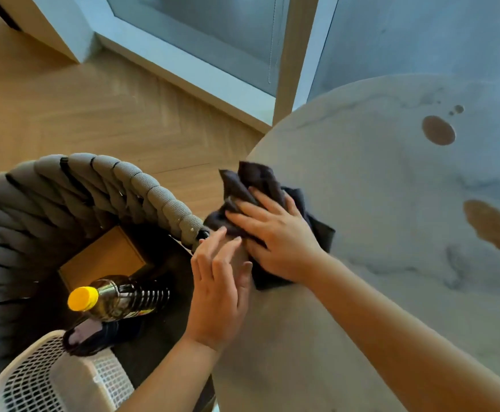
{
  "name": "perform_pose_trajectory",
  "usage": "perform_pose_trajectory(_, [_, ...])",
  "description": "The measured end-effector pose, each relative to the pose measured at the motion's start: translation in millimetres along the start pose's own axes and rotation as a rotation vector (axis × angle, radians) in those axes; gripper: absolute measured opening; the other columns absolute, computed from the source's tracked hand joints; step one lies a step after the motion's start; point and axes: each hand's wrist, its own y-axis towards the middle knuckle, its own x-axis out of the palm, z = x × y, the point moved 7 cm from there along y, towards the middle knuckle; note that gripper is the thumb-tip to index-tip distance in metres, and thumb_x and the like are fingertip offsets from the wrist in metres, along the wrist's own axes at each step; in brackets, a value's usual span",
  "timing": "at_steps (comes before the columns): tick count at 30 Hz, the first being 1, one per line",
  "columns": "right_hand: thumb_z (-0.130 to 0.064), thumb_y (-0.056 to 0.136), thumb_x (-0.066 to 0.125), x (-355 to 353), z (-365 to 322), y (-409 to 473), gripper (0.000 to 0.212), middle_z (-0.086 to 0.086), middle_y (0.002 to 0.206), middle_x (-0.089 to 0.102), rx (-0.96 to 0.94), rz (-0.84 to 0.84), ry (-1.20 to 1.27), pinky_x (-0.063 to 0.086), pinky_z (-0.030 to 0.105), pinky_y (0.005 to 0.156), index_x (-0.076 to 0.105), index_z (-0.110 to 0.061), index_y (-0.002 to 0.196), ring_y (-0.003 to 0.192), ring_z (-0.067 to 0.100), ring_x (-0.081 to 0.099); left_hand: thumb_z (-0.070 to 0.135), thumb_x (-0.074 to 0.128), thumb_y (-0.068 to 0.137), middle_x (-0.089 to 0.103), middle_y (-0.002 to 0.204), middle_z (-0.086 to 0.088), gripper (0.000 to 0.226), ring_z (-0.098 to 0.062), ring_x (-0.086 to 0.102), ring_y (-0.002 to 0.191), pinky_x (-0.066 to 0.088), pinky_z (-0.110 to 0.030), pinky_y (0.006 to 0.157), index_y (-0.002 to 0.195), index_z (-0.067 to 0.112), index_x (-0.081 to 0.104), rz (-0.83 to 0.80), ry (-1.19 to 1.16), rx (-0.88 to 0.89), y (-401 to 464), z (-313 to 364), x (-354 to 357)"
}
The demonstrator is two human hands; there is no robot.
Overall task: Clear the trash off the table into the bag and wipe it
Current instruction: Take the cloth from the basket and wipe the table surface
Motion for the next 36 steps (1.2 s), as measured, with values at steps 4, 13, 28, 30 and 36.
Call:
perform_pose_trajectory(4, [-0.039, 0.084, 0.043, -25.0, 42.9, -109.9, 0.050, -0.012, 0.142, 0.041, 0.146, 0.065, -0.036, 0.019, 0.048, 0.111, 0.045, -0.034, 0.133, 0.139, 0.013, 0.023, 0.028, 0.038, 0.098, 0.033, 0.133, -0.018, 0.039, -0.030, 0.036, 0.126, 0.036, -0.046, 0.104, 0.127, 0.003, 0.037, 0.005, -0.016, 0.056, 5.1, 3.1, -0.2])
perform_pose_trajectory(13, [-0.039, 0.083, 0.043, -7.8, 7.5, -66.3, 0.052, -0.008, 0.144, 0.040, 0.275, 0.103, -0.004, 0.012, 0.054, 0.112, 0.045, -0.030, 0.134, 0.139, 0.024, 0.026, 0.023, 0.041, 0.096, 0.042, 0.129, -0.025, 0.038, -0.034, 0.040, 0.123, 0.033, -0.047, 0.105, 0.127, 0.001, 0.039, -0.040, 0.057, 0.144, 5.4, 5.2, 4.0])
perform_pose_trajectory(28, [-0.035, 0.087, 0.047, -51.8, 107.6, -186.1, 0.051, -0.005, 0.148, 0.034, 0.777, 0.270, 0.010, 0.011, 0.053, 0.111, 0.042, -0.026, 0.137, 0.140, 0.025, 0.021, 0.029, 0.036, 0.095, 0.046, 0.133, -0.016, 0.033, -0.033, 0.039, 0.126, 0.019, -0.051, 0.111, 0.123, 0.015, 0.046, -0.258, -0.025, 0.391, 36.6, 124.1, 89.5])
perform_pose_trajectory(30, [-0.038, 0.084, 0.045, -42.3, 72.8, -211.1, 0.048, -0.004, 0.140, 0.047, 0.661, 0.268, -0.031, 0.023, 0.050, 0.110, 0.052, -0.026, 0.129, 0.134, 0.024, 0.035, 0.028, 0.038, 0.094, 0.048, 0.131, -0.017, 0.031, -0.033, 0.040, 0.124, 0.021, -0.051, 0.110, 0.120, 0.014, 0.048, -0.267, -0.015, 0.418, 49.9, 133.5, 105.0])
perform_pose_trajectory(36, [-0.045, 0.089, 0.036, -78.5, 172.9, -291.8, 0.054, -0.004, 0.151, 0.028, 1.169, 0.364, -0.023, 0.013, 0.053, 0.110, 0.037, -0.028, 0.140, 0.142, 0.020, 0.016, 0.026, 0.039, 0.092, 0.048, 0.129, -0.019, 0.032, -0.033, 0.038, 0.122, 0.022, -0.050, 0.109, 0.118, 0.010, 0.050, -0.302, 0.029, 0.459, 73.0, 116.7, 124.3])
